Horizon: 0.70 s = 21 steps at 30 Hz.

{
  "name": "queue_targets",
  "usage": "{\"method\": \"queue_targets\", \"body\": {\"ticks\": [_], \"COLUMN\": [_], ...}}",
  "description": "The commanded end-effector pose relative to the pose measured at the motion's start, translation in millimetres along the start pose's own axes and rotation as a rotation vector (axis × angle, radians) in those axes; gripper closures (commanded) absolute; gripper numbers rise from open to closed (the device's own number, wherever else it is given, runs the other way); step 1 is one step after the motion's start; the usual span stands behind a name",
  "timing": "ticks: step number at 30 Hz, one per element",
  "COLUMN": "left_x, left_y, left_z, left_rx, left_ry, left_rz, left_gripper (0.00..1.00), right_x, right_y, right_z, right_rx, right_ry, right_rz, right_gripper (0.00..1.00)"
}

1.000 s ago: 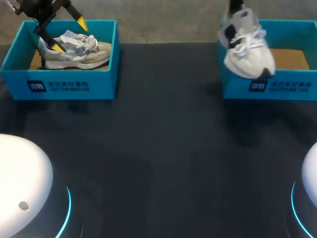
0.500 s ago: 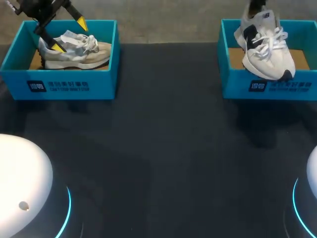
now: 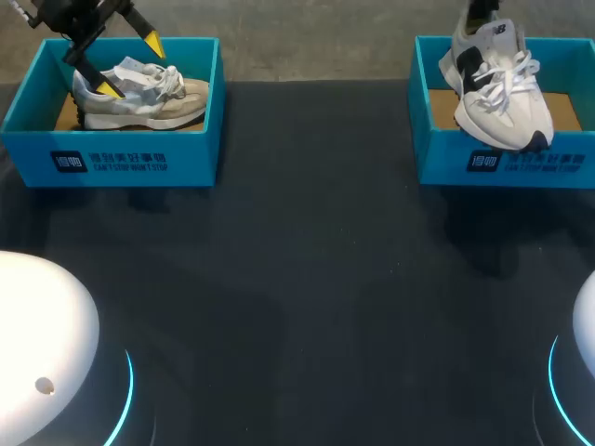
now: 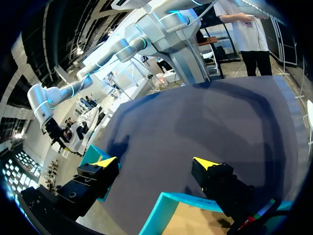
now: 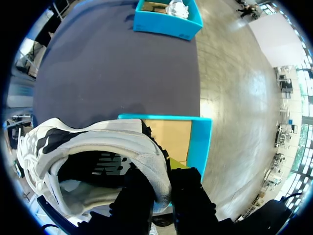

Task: Take the shoe out of the shoebox, open the shoe tongue, remove and reinsert the insole, then place the shoe into the shoebox

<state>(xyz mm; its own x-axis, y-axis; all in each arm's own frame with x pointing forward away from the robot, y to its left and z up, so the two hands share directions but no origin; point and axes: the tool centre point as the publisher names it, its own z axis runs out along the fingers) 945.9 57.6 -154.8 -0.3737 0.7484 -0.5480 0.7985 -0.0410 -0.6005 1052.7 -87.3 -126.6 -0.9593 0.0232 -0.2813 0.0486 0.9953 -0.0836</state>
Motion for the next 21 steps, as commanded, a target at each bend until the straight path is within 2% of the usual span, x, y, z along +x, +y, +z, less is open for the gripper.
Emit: {"method": "queue_targets", "body": {"ticks": [1, 8, 16, 21], "left_x": [0.1, 0.1, 0.1, 0.1], "left_y": [-1, -1, -1, -1], "left_z": [0, 0, 0, 0], "left_rx": [-0.002, -0.002, -0.002, -0.002], "left_ry": [0.003, 0.003, 0.003, 0.003], "left_rz": [0.0, 0.0, 0.0, 0.0], "left_gripper": [0.0, 0.0, 0.0, 0.0], "right_x": [-9.9, -31.7, -49.8, -59.6], "right_y": [-28.1, -69.9, -118.6, -151.0], "right_z": [3, 13, 38, 48], "right_rx": [-0.073, -0.115, 0.002, 0.038], "right_ry": [0.019, -0.01, -0.105, -0.097], "right_rz": [0.013, 0.038, 0.098, 0.155], "right_gripper": [1.0, 1.0, 1.0, 1.0]}}
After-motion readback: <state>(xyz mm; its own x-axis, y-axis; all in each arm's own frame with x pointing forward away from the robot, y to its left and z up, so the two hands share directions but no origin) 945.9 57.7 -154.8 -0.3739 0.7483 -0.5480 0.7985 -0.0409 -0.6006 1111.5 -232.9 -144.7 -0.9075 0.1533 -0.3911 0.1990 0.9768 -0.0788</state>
